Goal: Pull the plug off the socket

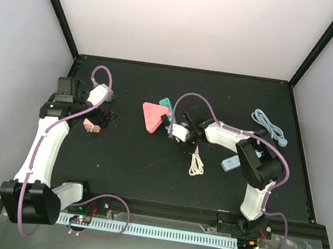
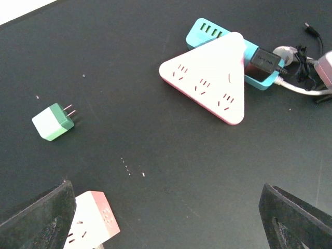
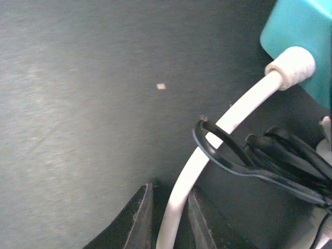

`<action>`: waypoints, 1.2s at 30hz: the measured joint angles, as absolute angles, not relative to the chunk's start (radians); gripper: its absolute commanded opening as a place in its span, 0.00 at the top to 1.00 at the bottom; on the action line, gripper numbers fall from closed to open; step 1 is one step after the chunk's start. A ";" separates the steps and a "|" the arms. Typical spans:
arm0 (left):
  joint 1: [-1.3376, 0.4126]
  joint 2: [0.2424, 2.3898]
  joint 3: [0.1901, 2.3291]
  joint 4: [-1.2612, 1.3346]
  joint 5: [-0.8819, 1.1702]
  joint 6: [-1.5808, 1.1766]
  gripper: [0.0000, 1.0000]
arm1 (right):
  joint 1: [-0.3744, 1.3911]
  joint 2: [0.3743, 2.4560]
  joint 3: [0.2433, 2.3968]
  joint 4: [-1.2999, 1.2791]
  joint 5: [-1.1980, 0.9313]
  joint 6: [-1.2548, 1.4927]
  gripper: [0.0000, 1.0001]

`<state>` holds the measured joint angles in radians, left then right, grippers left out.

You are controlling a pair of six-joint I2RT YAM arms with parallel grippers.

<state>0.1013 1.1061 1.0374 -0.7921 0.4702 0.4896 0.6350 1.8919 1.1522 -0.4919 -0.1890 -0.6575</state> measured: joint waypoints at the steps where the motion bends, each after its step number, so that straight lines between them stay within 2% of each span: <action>1: 0.099 1.106 1.037 -0.792 0.471 0.492 0.01 | 0.643 1.881 1.137 -0.487 -0.189 -0.664 0.79; 12: 0.075 1.106 1.037 -0.795 0.487 0.523 0.01 | 0.722 1.765 0.992 -0.478 -0.202 -0.752 0.78; 17: 0.045 1.107 1.034 -0.799 0.505 0.543 0.01 | 0.722 1.714 0.953 -0.492 -0.200 -0.767 0.70; 23: -0.027 1.108 0.991 -0.799 0.544 0.591 0.01 | 0.722 1.641 0.989 -0.524 -0.216 -0.734 0.49; 30: -0.110 1.110 0.958 -0.770 0.566 0.626 0.02 | 0.722 1.613 1.060 -0.536 -0.286 -0.656 0.35; 32: -0.137 1.120 0.958 -0.748 0.564 0.626 0.02 | 0.722 1.613 1.074 -0.540 -0.298 -0.616 0.32; 36: -0.175 1.155 0.958 -0.693 0.551 0.606 0.02 | 0.722 1.618 1.127 -0.521 -0.287 -0.515 0.32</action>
<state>-0.1745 1.1545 0.9581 -0.6933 0.5507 0.6056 0.7223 1.6176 1.1267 -0.5205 -0.2867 -0.5148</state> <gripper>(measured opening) 0.978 0.684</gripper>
